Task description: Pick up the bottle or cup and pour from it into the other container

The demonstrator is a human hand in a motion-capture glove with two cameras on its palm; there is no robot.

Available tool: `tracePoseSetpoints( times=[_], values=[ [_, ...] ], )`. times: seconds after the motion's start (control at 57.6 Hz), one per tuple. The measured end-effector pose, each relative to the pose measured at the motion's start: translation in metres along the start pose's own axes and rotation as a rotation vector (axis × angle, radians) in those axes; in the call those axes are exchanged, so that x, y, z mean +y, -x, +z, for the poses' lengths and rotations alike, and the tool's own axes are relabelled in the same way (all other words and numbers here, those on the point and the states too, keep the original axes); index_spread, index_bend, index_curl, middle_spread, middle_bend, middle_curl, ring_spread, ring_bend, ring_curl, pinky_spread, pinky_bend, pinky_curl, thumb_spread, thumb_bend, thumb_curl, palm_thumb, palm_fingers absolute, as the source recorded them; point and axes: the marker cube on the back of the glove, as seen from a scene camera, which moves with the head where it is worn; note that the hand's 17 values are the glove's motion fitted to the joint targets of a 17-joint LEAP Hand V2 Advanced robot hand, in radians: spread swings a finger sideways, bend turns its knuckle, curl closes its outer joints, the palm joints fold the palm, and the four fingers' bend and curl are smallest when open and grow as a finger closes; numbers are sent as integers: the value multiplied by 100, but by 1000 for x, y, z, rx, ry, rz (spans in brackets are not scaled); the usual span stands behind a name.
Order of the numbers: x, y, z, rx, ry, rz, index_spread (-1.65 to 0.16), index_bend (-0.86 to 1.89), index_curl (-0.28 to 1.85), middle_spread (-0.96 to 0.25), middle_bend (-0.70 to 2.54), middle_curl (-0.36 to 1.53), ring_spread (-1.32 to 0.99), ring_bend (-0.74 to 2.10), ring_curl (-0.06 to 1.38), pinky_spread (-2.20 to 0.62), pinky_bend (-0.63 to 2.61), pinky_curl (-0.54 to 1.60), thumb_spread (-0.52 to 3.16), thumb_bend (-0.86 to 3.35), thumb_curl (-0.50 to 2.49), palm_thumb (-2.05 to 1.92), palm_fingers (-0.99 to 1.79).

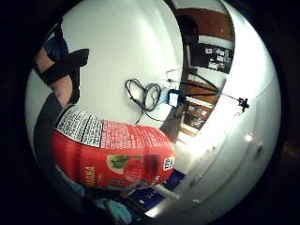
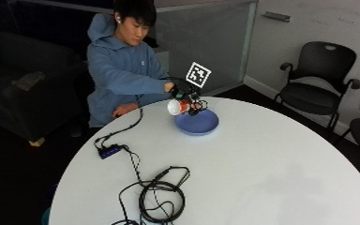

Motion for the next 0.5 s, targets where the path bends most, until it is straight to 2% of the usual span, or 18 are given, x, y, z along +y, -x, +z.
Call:
tracePoseSetpoints(
  times=[0.087,0.191,0.243,0.312,0.382,0.434,0.503],
  values=[
    [2,23,0,80,55,-103,-14,13,38,-6,25,54,-14,47,47,-13,49,35,12,-4,73,109,111],
    [-5,51,-6,-34,83,-8,-14,12,37,-7,24,54,-14,47,48,-13,49,35,13,-4,73,110,110],
    [-6,44,-4,34,88,-13,-15,12,37,-7,24,54,-14,47,48,-14,49,35,14,-4,73,109,110],
    [-11,42,-3,50,93,92,-15,12,36,-7,24,54,-15,46,48,-14,49,36,14,-4,73,109,109],
    [-8,57,-6,0,90,-2,-15,12,36,-7,23,54,-15,46,48,-14,49,36,15,-3,73,109,109],
    [-5,49,-5,70,85,-99,-16,12,36,-7,23,54,-15,46,48,-14,49,36,15,-3,73,109,109],
    [-5,24,-4,175,84,-107,-16,12,35,-7,23,54,-15,46,48,-14,49,36,15,-4,73,109,109]
  ],
)
